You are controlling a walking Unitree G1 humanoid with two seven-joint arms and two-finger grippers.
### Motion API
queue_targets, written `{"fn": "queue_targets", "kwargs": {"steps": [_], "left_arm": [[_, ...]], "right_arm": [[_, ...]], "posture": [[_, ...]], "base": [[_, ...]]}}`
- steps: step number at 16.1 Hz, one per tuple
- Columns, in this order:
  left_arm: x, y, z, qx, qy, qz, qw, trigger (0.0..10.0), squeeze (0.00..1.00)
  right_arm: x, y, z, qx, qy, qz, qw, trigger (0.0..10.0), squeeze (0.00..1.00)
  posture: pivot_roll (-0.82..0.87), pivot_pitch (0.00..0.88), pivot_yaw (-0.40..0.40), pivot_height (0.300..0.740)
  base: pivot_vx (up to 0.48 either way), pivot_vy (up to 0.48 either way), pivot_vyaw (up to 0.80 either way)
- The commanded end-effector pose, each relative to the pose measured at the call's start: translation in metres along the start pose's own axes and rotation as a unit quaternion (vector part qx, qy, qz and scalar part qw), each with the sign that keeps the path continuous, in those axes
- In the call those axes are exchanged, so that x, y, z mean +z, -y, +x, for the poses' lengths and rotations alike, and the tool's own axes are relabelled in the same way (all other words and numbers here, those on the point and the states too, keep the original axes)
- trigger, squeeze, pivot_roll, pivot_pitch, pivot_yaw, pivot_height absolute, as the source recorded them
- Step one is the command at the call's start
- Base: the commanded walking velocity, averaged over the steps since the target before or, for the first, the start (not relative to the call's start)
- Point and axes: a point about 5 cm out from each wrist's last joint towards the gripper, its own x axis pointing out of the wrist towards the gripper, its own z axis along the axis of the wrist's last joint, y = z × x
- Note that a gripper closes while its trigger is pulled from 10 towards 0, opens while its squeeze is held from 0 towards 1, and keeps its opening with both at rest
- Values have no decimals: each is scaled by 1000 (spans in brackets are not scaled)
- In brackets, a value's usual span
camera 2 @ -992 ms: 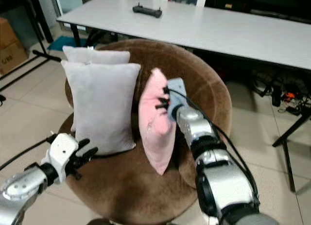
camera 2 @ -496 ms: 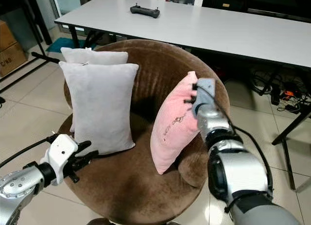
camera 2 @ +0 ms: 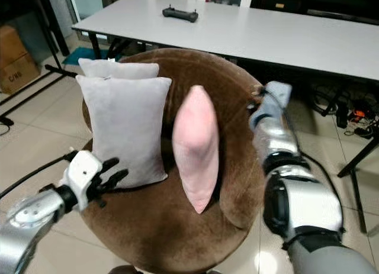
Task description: Move the pillow to the sofa from floor
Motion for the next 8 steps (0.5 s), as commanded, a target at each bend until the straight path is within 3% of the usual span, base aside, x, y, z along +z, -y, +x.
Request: {"fn": "queue_targets", "kwargs": {"steps": [1, 2, 5, 7, 8], "left_arm": [[4, -2, 7, 23, 15, -3, 1000, 10000, 129], [7, -2, 12, 47, 30, -16, 998, 10000, 133], [11, 4, 22, 81, 46, -31, 995, 10000, 129], [14, 12, 26, 82, 59, -32, 994, 10000, 129], [14, 13, 26, 81, 63, -31, 994, 10000, 129]], "right_arm": [[5, 0, 0, 41, 14, 14, 999, 10000, 0], [6, 2, -1, 52, 25, -6, 998, 10000, 0], [-7, 0, -8, 104, 52, 14, 993, 10000, 0], [-27, -1, -27, 114, 68, 39, 990, 10000, 0], [-34, -3, -39, 116, 72, 35, 990, 10000, 0]], "posture": [[181, 0, 5, 740], [168, 0, 10, 740], [154, 0, 15, 740], [142, 0, 23, 740], [135, 0, 30, 740]], "base": [[0, 0, 0], [0, 0, 0], [0, 0, 0], [0, 0, 0], [0, 0, -781]]}}
